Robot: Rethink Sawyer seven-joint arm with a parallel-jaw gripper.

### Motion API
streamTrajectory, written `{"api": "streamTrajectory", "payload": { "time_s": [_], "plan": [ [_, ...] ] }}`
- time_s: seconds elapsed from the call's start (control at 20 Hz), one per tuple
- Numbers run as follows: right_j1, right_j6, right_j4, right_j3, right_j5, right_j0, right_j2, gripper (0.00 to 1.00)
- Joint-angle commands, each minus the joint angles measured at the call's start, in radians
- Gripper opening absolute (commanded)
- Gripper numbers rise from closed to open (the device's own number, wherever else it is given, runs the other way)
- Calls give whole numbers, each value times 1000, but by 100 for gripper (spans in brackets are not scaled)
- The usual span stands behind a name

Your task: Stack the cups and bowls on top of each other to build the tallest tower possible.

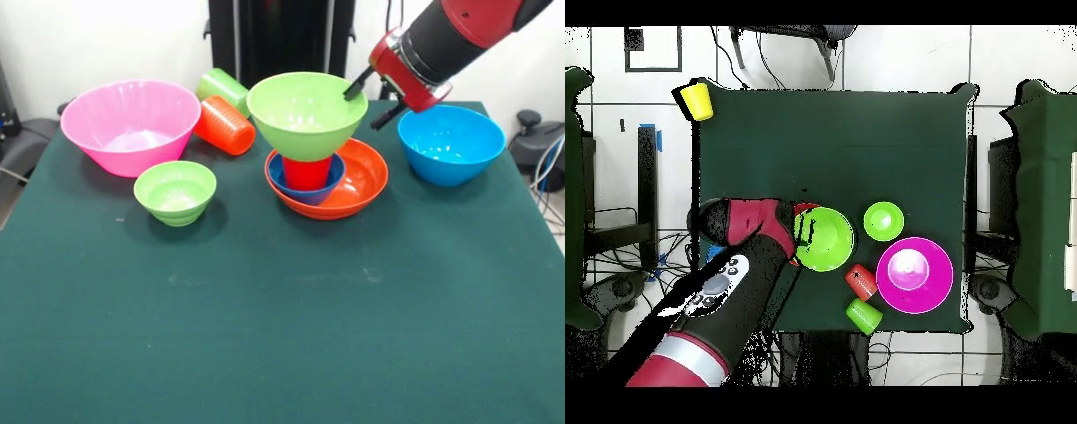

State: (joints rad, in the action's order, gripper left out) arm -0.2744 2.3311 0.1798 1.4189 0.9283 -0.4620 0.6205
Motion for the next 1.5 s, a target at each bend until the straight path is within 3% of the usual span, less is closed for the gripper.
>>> {"api": "streamTrajectory", "payload": {
  "time_s": [0.05, 0.35, 1.0, 1.5],
  "plan": [
    [35, 274, 54, -94, 101, -8, -54, 100],
    [55, 317, 58, -166, 184, -25, -29, 100],
    [60, 365, 68, -149, 158, -63, -16, 100],
    [82, 368, 50, -187, 193, -96, 20, 100]
  ]
}}
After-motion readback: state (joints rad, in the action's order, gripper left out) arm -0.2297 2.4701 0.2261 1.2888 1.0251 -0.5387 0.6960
